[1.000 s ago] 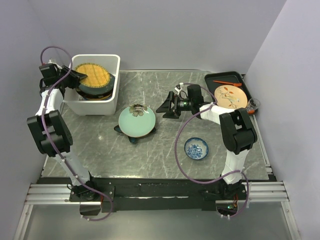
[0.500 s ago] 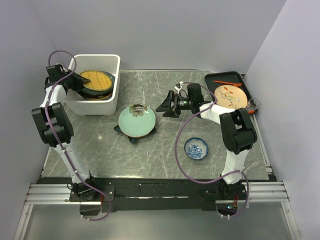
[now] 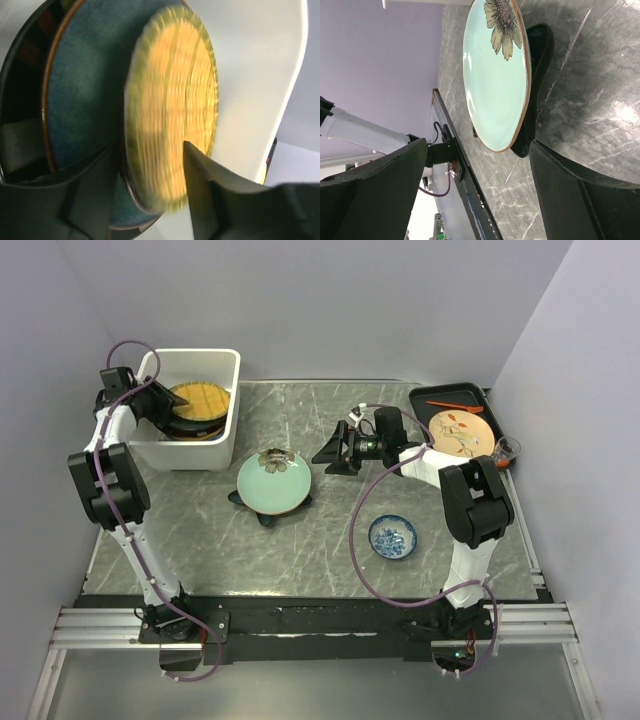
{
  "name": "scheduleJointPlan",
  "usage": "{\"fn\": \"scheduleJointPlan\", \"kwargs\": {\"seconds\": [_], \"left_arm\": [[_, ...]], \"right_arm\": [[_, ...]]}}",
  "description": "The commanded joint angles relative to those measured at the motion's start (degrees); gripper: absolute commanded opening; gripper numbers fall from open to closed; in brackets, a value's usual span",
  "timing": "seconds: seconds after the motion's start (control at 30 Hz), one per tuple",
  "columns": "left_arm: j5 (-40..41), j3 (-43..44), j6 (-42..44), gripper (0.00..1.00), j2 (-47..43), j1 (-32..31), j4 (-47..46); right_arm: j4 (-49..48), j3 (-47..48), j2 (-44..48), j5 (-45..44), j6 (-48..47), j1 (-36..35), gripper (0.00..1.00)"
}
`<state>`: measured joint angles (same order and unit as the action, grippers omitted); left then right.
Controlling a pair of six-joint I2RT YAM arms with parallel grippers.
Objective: Place the plates into the plastic bin on the countertop
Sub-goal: Place the plate in the plastic bin, then pick up the plate at the center of the board.
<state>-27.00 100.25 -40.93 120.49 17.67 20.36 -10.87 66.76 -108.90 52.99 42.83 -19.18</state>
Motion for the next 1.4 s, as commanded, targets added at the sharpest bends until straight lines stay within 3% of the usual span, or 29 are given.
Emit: {"fn": "scheduleJointPlan", "kwargs": {"seconds": [0.0,0.03,0.17,0.57,1.07,1.37], "left_arm": [[2.3,2.67,1.64,0.64,-1.04,-0.09,2.31],[2.65,2.59,1.73,0.7,-1.3,-0.18,2.49],[4.85,1.45,1.99,0.82,-4.2,-0.09,2.67],[12.07,-0.84,3.57,0.93,-18.09,-0.09,3.01],[2.22,-5.06,5.68,0.97,-25.65,-0.97,4.07],[-2.44,-10.86,7.26,0.96,-30.13,-5.8,-0.58]], "right_arm": [[-2.05,1.35,0.36,0.62,-0.55,0.37,0.89],[-2.05,1.35,0.36,0.8,-0.38,0.28,0.9],[-1.78,1.27,0.36,0.62,-0.81,0.37,0.9],[2.42,2.84,0.18,-1.93,-3.27,-0.33,0.9],[9.2,6.1,-1.84,-7.99,-7.85,-3.67,0.88],[8.68,6.98,-4.91,-9.05,-7.5,-5.25,0.84]]}}
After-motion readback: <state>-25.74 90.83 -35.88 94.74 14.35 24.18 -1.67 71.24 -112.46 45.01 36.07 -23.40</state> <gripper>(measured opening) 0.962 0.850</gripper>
